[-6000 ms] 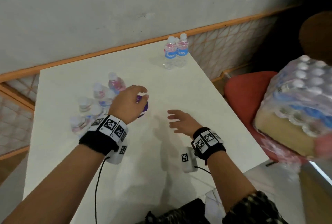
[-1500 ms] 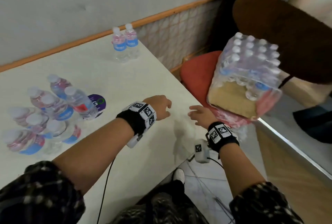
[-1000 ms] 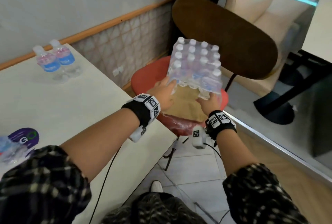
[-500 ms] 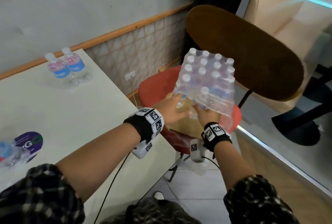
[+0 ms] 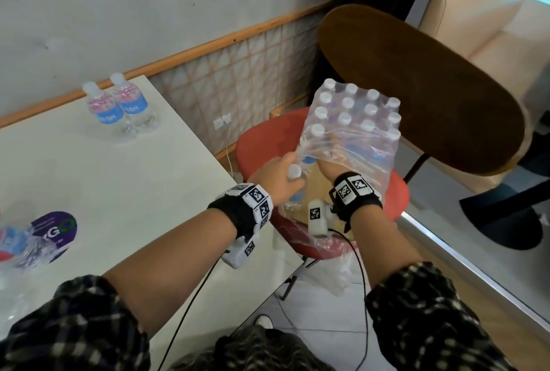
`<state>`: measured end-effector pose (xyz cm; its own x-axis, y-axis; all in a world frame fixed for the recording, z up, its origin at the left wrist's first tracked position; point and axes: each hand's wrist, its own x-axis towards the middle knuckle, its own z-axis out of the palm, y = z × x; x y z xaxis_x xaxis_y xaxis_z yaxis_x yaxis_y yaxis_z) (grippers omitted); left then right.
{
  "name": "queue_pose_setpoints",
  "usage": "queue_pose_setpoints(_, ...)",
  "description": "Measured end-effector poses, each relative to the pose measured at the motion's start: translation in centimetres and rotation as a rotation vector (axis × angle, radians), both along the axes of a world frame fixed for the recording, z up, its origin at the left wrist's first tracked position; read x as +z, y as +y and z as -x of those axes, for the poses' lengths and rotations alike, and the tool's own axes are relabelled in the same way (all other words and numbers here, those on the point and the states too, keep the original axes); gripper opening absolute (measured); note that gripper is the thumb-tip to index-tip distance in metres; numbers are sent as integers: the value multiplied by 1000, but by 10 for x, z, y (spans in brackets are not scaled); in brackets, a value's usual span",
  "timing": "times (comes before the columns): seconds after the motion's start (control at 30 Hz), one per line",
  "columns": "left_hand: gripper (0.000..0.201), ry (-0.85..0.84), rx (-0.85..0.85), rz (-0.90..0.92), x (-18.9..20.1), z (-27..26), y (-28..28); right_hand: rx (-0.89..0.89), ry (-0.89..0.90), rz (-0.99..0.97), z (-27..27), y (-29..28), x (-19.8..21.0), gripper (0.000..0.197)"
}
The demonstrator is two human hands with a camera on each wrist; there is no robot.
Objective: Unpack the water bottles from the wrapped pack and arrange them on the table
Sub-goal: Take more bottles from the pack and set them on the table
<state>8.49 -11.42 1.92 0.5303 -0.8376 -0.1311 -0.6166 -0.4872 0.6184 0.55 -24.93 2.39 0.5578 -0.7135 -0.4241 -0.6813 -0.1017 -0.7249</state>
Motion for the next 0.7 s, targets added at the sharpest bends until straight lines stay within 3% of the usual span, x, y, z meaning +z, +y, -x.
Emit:
queue_pose_setpoints(0.13,23,-52,-6,-34,1,-2,9,-47,102,-86,4,-2,-10,55)
queue_pose_setpoints(0.23,25,-113,-13,-20,3,-1,15,-76,49,-75,8,-2,-21,66)
queue_pose_setpoints(0.53,24,-65,-28,37,10,8,27,-23,204,-90,18,-5,-12,54)
queue_pose_setpoints(0.63,23,-23,-7,81,9,5,34,-115,176,-106,25,7,-14,76)
queue_pose_setpoints(0.7,23,7,6,103,8,3,39,-67,196,-157,23,19,-15,85)
